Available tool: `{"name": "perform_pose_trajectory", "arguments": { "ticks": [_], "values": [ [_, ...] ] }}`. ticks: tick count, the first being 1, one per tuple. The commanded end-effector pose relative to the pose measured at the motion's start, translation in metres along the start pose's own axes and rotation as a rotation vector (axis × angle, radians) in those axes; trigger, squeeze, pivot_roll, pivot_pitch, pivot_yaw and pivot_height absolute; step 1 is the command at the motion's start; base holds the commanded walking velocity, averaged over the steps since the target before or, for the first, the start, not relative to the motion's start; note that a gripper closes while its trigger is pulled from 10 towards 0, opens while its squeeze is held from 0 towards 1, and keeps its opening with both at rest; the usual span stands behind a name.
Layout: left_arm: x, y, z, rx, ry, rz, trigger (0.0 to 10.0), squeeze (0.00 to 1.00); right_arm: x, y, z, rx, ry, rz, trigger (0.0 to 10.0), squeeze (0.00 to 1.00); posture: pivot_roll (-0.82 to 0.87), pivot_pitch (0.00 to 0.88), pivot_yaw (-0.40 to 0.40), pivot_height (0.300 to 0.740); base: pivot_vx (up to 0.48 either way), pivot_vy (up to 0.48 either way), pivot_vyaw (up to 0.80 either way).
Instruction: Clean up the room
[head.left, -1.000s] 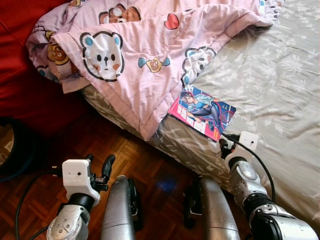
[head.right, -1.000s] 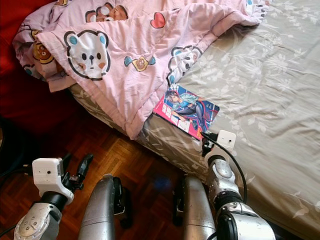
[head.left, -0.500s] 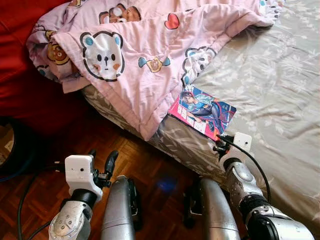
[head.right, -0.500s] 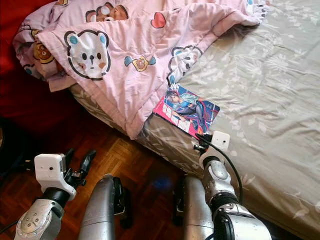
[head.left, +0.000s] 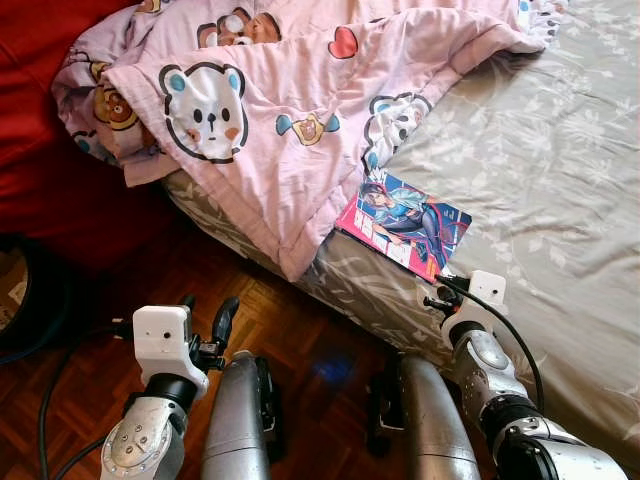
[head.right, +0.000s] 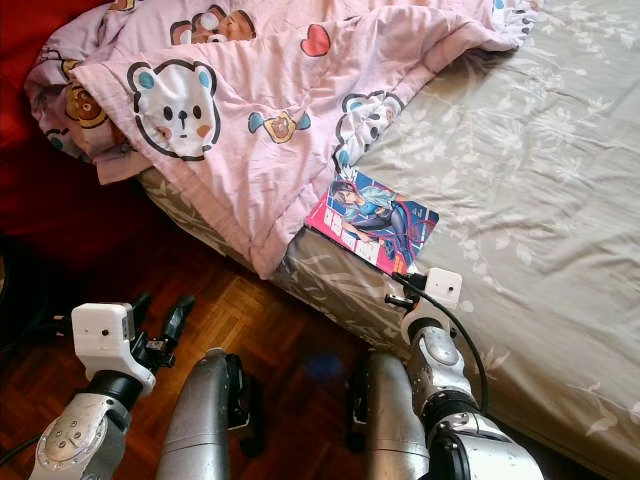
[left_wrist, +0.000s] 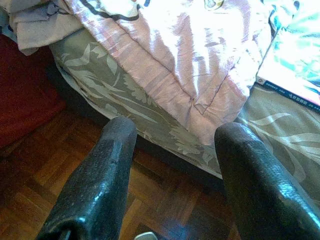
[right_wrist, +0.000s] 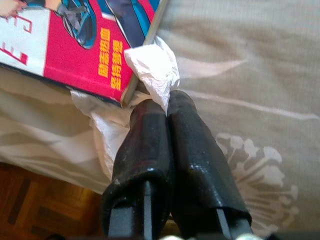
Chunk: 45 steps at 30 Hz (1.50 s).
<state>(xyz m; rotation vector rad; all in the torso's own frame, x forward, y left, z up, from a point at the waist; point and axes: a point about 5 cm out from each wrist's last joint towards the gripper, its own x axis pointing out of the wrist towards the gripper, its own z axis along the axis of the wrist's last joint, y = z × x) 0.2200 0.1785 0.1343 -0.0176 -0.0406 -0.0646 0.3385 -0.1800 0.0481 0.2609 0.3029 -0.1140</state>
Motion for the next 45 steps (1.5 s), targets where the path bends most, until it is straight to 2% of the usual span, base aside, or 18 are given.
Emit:
{"name": "perform_pose_trajectory", "arguments": {
  "ticks": [1,4,9,15,17,23,24,25,29,35,45],
  "values": [
    [-0.004,0.004,-0.011,0.015,0.049,0.019,10.0,0.0,-0.005,-0.003,-0.011,0.005,0.018,-0.012,0.0,0.0,0.09,0.466,0.03,0.617,0.0,0.0,0.0],
    [-0.001,0.005,-0.013,0.012,0.047,0.021,10.0,0.0,-0.005,0.002,-0.006,-0.002,-0.041,0.023,0.0,0.0,0.07,0.443,0.02,0.617,0.0,0.0,0.0],
    [0.006,0.005,-0.016,0.008,0.036,0.031,10.0,0.0,-0.014,-0.001,-0.008,-0.012,-0.11,0.036,0.0,0.0,0.05,0.405,0.006,0.617,0.0,0.0,0.0],
    [0.009,0.009,-0.024,0.008,0.04,0.041,10.0,0.0,-0.034,-0.016,-0.01,-0.038,-0.2,0.017,0.0,0.0,0.01,0.362,-0.005,0.617,0.0,0.0,0.0],
    [0.011,0.01,-0.03,0.007,0.044,0.045,10.0,0.0,-0.048,-0.025,-0.011,-0.053,-0.232,-0.017,0.0,0.0,-0.01,0.336,-0.011,0.617,0.0,0.0,0.0],
    [0.017,0.01,-0.039,0.0,0.046,0.057,10.0,0.0,-0.067,-0.026,-0.006,-0.072,-0.272,-0.014,0.0,0.0,-0.03,0.3,-0.02,0.617,0.0,0.0,0.0],
    [0.017,0.01,-0.04,-0.001,0.047,0.06,10.0,0.0,-0.067,-0.026,-0.005,-0.077,-0.271,-0.007,2.7,0.0,-0.04,0.296,-0.021,0.617,0.0,0.0,0.0],
    [0.017,0.011,-0.042,-0.002,0.049,0.064,10.0,0.0,-0.067,-0.025,-0.005,-0.081,-0.267,-0.002,10.0,0.0,-0.04,0.292,-0.022,0.617,0.0,0.0,0.0],
    [0.011,0.02,-0.058,-0.014,0.093,0.105,10.0,0.0,-0.066,-0.024,-0.015,-0.087,-0.208,0.006,10.0,0.0,-0.04,0.271,-0.03,0.617,0.0,0.0,0.0],
    [0.005,0.028,-0.068,-0.035,0.12,0.147,10.0,0.0,-0.069,-0.014,-0.012,-0.103,-0.217,0.076,10.0,0.0,-0.05,0.263,-0.03,0.617,0.0,0.0,0.0],
    [-0.01,0.041,-0.096,-0.069,0.208,0.245,10.0,0.0,-0.066,-0.017,-0.033,-0.104,-0.107,0.113,10.0,0.0,-0.05,0.243,-0.032,0.667,0.0,0.0,0.0]
  ]
}}
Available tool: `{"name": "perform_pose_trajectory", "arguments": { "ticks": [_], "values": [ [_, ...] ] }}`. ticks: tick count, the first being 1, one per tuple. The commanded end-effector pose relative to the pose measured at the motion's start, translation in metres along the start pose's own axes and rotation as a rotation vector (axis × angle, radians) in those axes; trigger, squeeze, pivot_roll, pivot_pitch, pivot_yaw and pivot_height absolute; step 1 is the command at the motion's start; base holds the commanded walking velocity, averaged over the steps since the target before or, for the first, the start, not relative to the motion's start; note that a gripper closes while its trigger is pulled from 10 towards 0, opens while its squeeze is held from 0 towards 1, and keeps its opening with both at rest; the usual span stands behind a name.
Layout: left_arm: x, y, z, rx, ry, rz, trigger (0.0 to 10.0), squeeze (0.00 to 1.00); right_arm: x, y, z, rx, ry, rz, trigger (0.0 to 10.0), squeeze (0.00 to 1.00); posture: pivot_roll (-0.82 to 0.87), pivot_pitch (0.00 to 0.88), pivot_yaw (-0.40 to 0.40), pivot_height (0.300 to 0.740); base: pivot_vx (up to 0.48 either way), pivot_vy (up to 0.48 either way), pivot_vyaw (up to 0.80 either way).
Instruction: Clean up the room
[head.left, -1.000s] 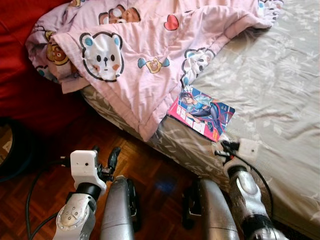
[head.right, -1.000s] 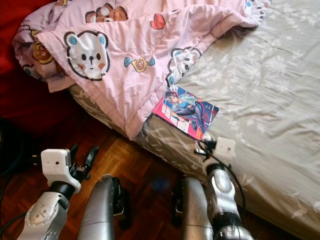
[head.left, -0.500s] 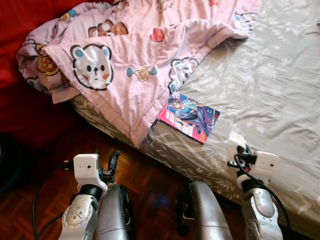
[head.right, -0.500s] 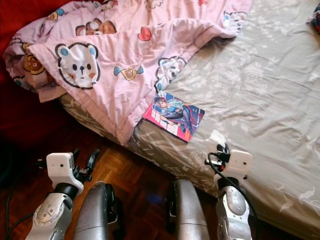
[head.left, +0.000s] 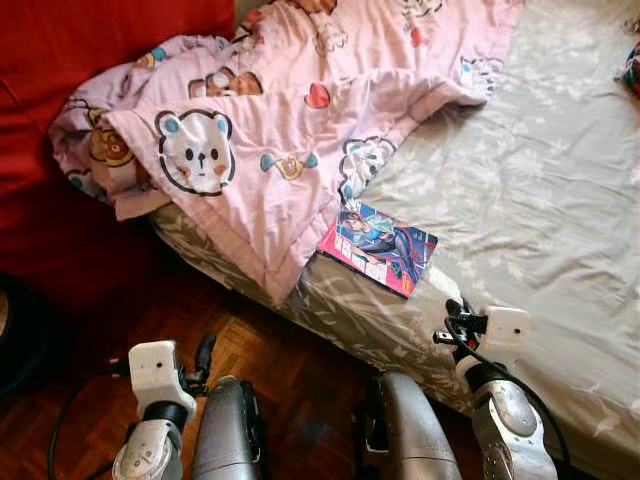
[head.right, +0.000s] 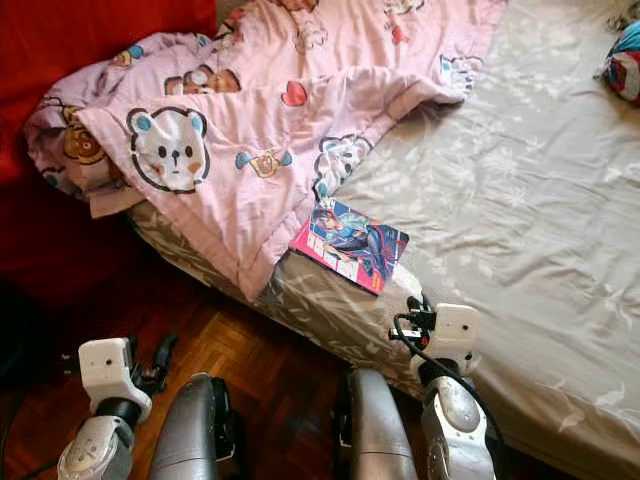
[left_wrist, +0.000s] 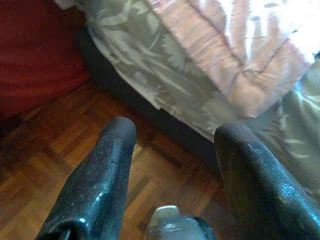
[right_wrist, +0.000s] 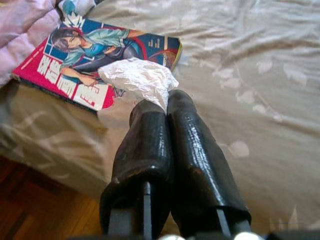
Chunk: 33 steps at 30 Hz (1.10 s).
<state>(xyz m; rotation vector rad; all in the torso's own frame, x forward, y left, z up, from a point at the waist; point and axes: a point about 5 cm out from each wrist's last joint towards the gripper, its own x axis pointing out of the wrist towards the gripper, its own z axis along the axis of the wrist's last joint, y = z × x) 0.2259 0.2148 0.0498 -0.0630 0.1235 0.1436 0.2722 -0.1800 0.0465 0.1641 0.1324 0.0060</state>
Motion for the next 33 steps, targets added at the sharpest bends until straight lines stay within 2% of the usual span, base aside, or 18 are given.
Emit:
{"name": "perform_pose_trajectory", "arguments": {
  "ticks": [1,3,6,9,10,14,16,22,27,33],
  "values": [
    [-0.007,0.005,-0.014,-0.02,0.049,0.034,10.0,0.0,-0.006,-0.004,-0.013,0.004,0.054,-0.01,10.0,0.0,-0.05,0.243,-0.032,0.667,0.0,0.0,0.0],
    [-0.009,0.009,-0.027,-0.029,0.101,0.053,10.0,0.0,-0.009,-0.007,-0.028,-0.007,0.115,-0.012,10.0,0.0,-0.05,0.232,-0.032,0.677,0.0,0.0,0.0],
    [-0.01,0.011,-0.034,-0.035,0.126,0.061,10.0,0.0,-0.011,-0.008,-0.036,-0.009,0.148,-0.012,10.0,0.0,-0.05,0.23,-0.029,0.682,0.0,0.0,0.0],
    [-0.011,0.017,-0.051,-0.061,0.195,0.089,10.0,0.0,-0.016,-0.012,-0.055,-0.021,0.229,-0.021,10.0,0.0,-0.04,0.236,-0.025,0.697,0.0,0.0,0.0],
    [-0.011,0.017,-0.051,-0.061,0.195,0.089,10.0,0.0,-0.016,-0.012,-0.055,-0.021,0.229,-0.021,10.0,0.0,-0.04,0.236,-0.025,0.697,0.0,0.0,0.0],
    [-0.014,0.023,-0.076,-0.089,0.315,0.124,10.0,0.0,-0.021,-0.018,-0.073,-0.027,0.32,-0.035,10.0,0.0,-0.04,0.231,-0.029,0.717,0.0,0.0,0.0],
    [-0.013,0.022,-0.079,-0.088,0.335,0.118,10.0,0.0,-0.023,-0.019,-0.078,-0.042,0.349,-0.035,10.0,0.0,-0.03,0.235,-0.03,0.722,0.0,0.0,0.0],
    [-0.016,0.023,-0.094,-0.063,0.414,0.115,10.0,0.0,-0.028,-0.023,-0.088,-0.06,0.411,-0.04,10.0,0.0,-0.03,0.229,-0.024,0.74,0.0,0.0,0.0],
    [-0.027,0.017,-0.118,0.002,0.554,0.066,10.0,0.0,-0.039,-0.029,-0.103,-0.052,0.504,-0.094,10.0,0.0,-0.03,0.188,-0.017,0.74,0.0,0.0,0.0],
    [-0.03,0.017,-0.126,0.029,0.631,0.072,10.0,0.0,-0.051,-0.031,-0.115,-0.03,0.573,-0.123,10.0,0.0,-0.03,0.178,-0.021,0.74,0.0,0.0,0.0]
  ]
}}
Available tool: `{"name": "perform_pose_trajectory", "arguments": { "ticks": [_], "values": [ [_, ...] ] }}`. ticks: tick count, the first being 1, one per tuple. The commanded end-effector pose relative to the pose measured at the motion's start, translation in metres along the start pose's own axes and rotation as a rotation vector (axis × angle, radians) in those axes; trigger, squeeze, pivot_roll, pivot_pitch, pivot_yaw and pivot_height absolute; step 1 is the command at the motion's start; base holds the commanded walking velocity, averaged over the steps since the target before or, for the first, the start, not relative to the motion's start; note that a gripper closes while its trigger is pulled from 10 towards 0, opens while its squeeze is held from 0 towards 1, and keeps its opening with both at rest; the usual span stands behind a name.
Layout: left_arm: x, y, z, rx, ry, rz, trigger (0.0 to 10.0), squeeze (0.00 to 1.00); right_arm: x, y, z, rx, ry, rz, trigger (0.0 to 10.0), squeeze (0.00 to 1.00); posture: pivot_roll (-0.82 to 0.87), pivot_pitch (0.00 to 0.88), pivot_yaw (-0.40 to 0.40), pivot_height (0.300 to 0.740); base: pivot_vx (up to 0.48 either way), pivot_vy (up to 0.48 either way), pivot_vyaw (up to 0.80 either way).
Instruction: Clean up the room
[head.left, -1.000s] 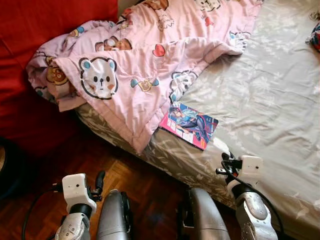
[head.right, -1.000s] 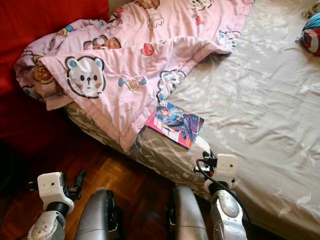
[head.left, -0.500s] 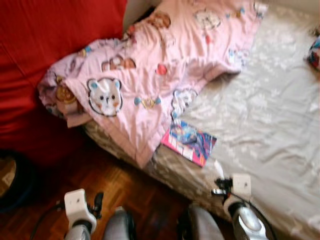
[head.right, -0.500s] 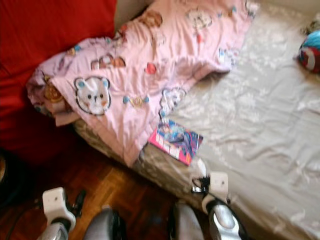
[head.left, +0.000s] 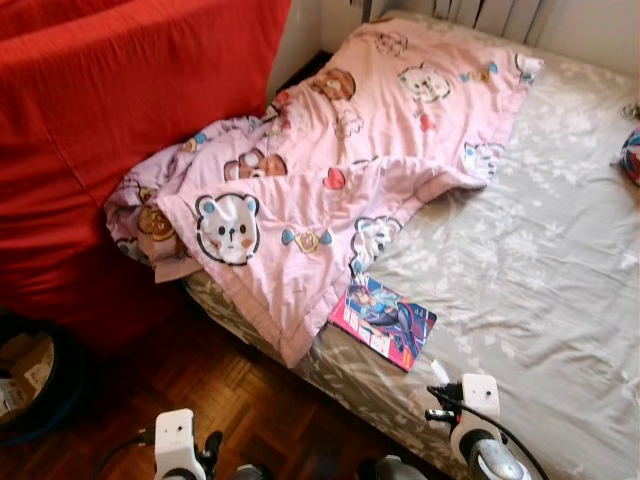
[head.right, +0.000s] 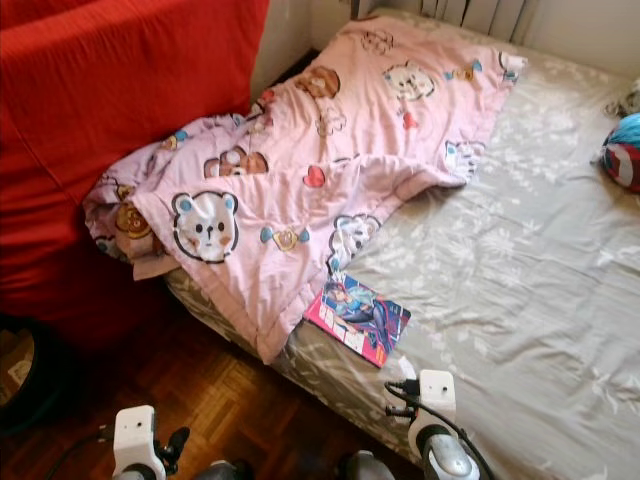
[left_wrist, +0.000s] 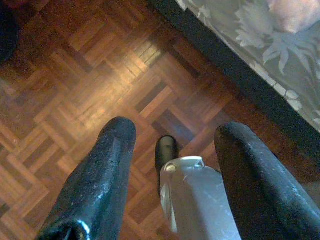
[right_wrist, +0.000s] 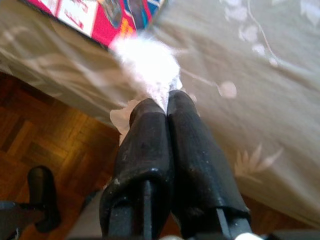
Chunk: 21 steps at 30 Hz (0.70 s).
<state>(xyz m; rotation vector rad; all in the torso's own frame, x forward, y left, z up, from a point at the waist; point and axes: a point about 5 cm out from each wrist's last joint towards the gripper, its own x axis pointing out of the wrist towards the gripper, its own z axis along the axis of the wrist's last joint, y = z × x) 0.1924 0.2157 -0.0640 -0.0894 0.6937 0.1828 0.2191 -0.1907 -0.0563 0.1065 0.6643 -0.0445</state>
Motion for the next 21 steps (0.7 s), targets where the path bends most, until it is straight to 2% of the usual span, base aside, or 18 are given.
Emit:
{"name": "perform_pose_trajectory", "arguments": {
  "ticks": [1,5,9,17,21],
  "values": [
    [-0.004,0.005,-0.015,0.018,0.066,0.016,10.0,0.0,-0.005,-0.003,-0.016,0.017,0.059,-0.019,10.0,0.0,-0.03,0.175,-0.021,0.74,0.0,0.0,0.0],
    [0.0,0.002,-0.009,0.012,0.059,0.004,10.0,0.0,-0.005,-0.003,-0.018,0.009,0.085,-0.031,10.0,0.0,-0.03,0.154,-0.02,0.74,0.0,0.0,0.0],
    [0.004,-0.003,-0.004,0.042,0.065,-0.019,10.0,0.0,-0.002,-0.003,-0.014,0.033,0.087,-0.06,10.0,0.0,-0.03,0.126,-0.015,0.74,0.0,0.0,0.0],
    [0.007,-0.004,-0.001,0.036,0.084,-0.014,10.0,0.0,0.0,0.003,-0.013,0.037,0.105,-0.058,10.0,0.0,-0.05,0.085,-0.004,0.74,0.0,0.0,0.0],
    [0.008,-0.003,0.002,0.046,0.094,-0.011,10.0,0.0,0.0,-0.001,-0.012,0.07,0.105,-0.09,10.0,0.0,-0.06,0.061,0.008,0.74,0.0,0.0,0.0]
  ]
}}
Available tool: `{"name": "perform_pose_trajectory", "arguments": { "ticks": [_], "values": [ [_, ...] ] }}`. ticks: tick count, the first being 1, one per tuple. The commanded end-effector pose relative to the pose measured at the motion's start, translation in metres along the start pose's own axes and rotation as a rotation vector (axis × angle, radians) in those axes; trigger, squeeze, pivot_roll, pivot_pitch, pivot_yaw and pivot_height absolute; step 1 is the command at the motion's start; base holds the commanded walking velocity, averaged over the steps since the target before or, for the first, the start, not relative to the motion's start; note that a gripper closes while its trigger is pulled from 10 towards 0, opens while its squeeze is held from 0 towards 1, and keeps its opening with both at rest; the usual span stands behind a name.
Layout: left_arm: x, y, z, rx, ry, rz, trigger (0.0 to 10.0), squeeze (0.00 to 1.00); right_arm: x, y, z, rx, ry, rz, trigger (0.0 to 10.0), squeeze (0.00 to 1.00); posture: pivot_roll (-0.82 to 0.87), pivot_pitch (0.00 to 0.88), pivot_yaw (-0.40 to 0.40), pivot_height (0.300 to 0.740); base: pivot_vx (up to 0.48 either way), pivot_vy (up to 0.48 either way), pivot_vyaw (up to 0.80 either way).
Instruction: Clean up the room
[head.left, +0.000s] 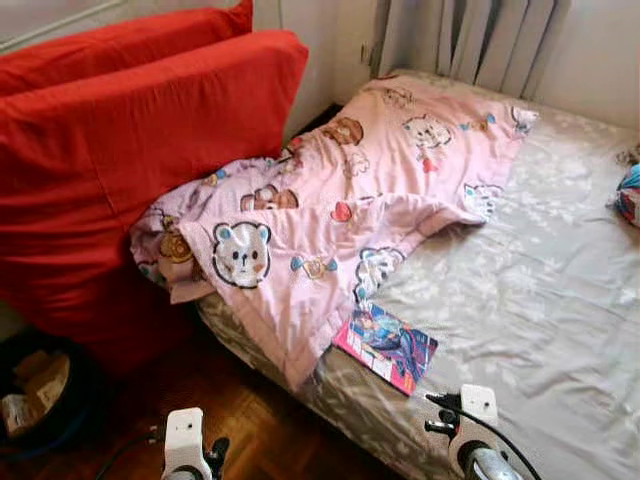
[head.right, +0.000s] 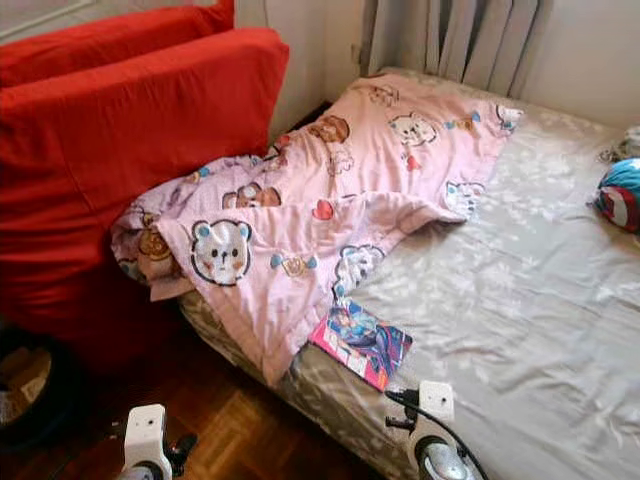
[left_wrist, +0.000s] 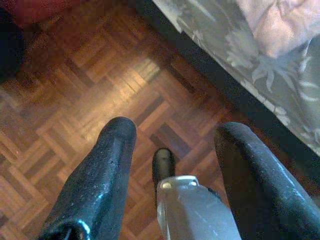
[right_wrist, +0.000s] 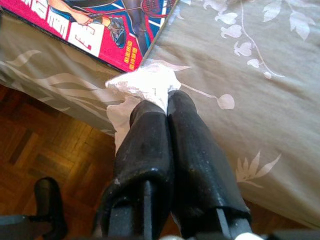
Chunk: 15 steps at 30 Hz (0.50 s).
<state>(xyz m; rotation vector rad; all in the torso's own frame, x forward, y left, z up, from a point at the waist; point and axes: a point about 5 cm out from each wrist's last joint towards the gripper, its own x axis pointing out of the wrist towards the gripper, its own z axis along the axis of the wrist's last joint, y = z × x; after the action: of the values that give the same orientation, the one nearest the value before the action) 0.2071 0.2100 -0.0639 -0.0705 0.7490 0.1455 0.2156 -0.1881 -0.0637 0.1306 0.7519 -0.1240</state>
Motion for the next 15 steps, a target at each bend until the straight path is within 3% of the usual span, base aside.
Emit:
{"name": "perform_pose_trajectory", "arguments": {
  "ticks": [1,11,15],
  "values": [
    [-0.001,0.006,-0.006,0.015,0.041,0.014,10.0,0.0,-0.001,-0.003,-0.004,0.025,0.022,-0.023,10.0,0.0,-0.06,0.061,0.008,0.74,0.0,0.0,0.0],
    [0.001,0.01,0.002,-0.006,0.03,0.037,10.0,0.0,-0.005,-0.024,-0.012,0.046,0.063,-0.071,10.0,0.0,-0.05,0.03,-0.003,0.74,0.0,0.0,0.0],
    [0.0,0.011,-0.002,-0.003,0.046,0.041,10.0,0.0,-0.01,-0.043,-0.016,0.065,0.069,-0.105,10.0,0.0,-0.05,0.026,0.001,0.74,0.0,0.0,0.0]
  ]
}}
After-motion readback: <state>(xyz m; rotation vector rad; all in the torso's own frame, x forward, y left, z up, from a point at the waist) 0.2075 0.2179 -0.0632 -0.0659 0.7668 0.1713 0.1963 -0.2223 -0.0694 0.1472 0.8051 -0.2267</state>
